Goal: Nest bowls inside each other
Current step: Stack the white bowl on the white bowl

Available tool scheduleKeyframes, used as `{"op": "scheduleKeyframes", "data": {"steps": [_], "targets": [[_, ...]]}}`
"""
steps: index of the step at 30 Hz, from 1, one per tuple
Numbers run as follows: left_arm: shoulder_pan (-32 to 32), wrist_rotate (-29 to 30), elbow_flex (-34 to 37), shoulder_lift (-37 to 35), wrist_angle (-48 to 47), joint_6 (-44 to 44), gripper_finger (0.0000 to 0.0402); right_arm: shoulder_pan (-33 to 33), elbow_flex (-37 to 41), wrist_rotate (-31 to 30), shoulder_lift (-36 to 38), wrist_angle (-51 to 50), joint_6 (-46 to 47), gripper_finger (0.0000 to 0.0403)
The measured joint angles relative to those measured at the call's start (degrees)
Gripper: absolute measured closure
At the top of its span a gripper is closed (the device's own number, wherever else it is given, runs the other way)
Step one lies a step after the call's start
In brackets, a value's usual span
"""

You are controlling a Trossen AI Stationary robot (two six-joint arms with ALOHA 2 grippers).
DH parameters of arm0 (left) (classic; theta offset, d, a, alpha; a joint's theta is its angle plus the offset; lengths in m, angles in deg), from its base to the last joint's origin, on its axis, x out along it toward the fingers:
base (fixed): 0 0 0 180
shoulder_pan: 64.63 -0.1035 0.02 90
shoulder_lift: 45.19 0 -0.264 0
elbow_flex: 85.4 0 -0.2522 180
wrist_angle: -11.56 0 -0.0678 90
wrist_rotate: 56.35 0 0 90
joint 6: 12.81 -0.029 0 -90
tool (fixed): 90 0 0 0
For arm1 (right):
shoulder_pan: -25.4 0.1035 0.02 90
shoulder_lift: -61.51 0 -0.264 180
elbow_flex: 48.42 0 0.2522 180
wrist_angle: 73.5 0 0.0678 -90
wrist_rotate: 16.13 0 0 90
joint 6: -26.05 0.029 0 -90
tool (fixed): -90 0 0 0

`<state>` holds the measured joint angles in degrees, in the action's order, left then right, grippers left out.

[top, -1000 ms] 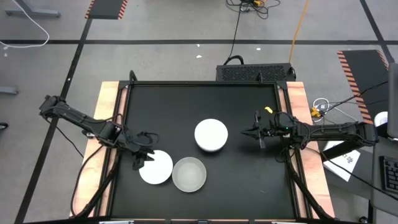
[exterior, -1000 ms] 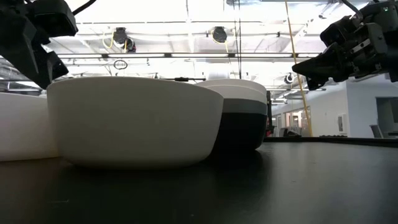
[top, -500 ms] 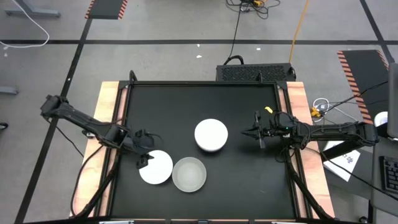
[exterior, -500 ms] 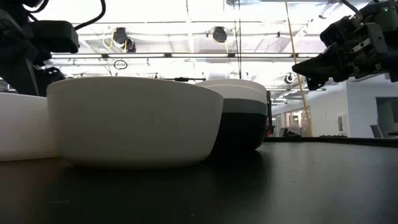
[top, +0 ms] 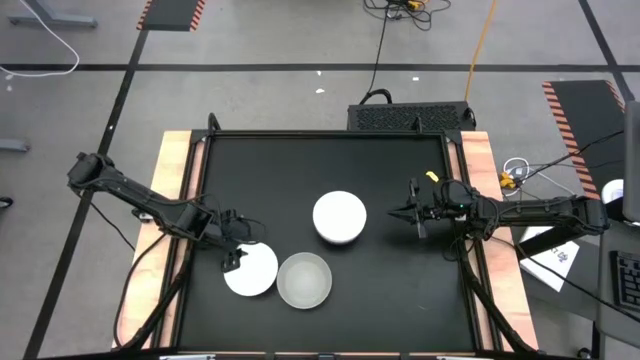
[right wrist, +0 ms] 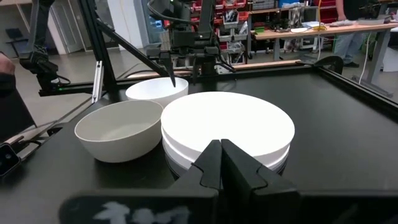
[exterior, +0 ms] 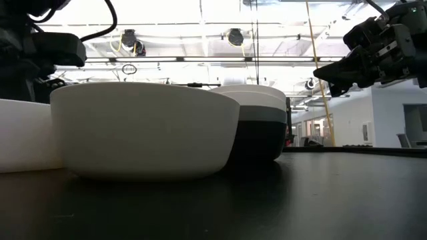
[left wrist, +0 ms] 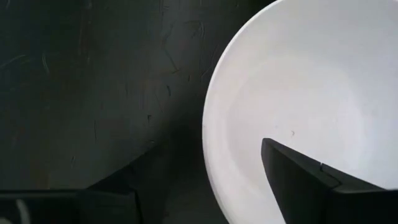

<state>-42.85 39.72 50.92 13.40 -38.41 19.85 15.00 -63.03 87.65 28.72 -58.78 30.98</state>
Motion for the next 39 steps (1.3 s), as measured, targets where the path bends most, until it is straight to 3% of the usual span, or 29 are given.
{"op": "scheduleKeyframes", "data": {"steps": [6,15,31,39], "targets": [[0.0,-0.73,0.0,0.0,0.0,-0.5,0.0216,0.0,0.0,0.0,0.0,0.01,0.22,0.0403],[0.0,-1.49,-0.02,0.0,0.17,-5.34,0.0385,0.01,0.0,0.0,0.0,-0.01,0.41,0.0403],[-0.06,0.62,-0.02,-0.97,7.31,-16.06,0.0398,0.01,0.0,0.0,0.02,-0.07,0.42,0.0403],[-0.07,1.45,-0.02,-6.11,7.17,-19.2,0.0399,0.01,0.04,0.0,0.0,-0.03,0.42,0.0403]]}}
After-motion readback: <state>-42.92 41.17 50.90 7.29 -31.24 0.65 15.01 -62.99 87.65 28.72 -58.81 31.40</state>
